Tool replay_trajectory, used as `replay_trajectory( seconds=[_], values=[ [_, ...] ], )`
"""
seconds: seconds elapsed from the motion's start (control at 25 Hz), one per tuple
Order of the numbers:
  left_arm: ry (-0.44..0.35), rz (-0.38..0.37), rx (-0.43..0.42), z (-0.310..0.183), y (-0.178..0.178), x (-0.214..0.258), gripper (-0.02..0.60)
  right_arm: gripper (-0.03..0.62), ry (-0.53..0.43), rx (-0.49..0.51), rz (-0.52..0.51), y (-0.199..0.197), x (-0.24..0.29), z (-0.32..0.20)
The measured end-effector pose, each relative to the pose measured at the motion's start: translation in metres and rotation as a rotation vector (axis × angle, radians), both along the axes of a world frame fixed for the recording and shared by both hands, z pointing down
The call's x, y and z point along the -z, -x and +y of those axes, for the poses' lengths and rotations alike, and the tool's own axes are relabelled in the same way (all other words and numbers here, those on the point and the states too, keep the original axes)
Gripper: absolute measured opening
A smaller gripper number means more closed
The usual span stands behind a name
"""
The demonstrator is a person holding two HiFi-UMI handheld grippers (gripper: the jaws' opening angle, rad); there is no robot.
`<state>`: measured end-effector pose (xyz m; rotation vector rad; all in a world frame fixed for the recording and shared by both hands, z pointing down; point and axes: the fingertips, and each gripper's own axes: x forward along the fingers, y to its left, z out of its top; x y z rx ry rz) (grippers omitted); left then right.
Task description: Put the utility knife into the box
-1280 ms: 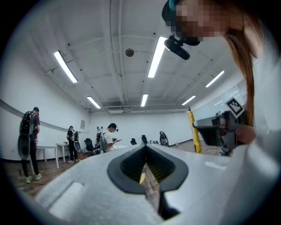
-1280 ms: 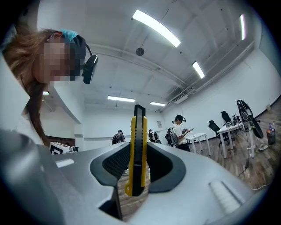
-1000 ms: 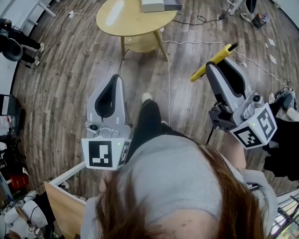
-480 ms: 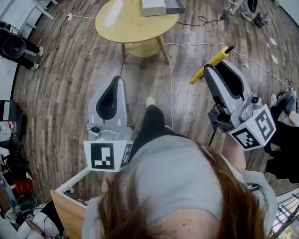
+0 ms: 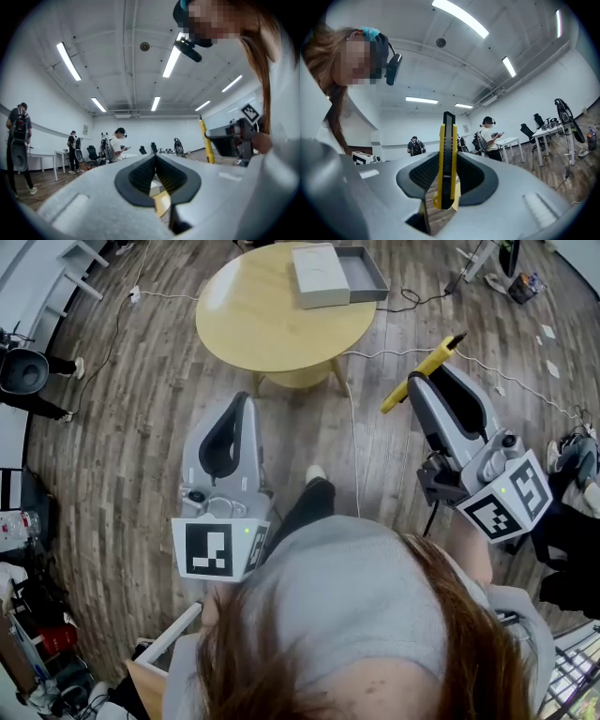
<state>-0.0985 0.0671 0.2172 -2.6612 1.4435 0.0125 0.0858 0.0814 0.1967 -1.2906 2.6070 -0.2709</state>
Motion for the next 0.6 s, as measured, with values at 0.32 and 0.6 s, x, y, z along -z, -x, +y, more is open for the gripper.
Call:
replay_trajectory(
  seconds=[0.32, 0.6],
  values=[
    [0.0, -0.006, -0.049, -0.07, 0.016, 0.0, -0.006, 0.121, 0.008, -0.047, -0.016, 0.019, -0.002, -0.064],
    [0.026, 0.006, -0.102, -0.103, 0.01, -0.011, -0.006, 0.121, 0.055, -0.087, 0.007, 0.019, -0.014, -0.088]
  ],
)
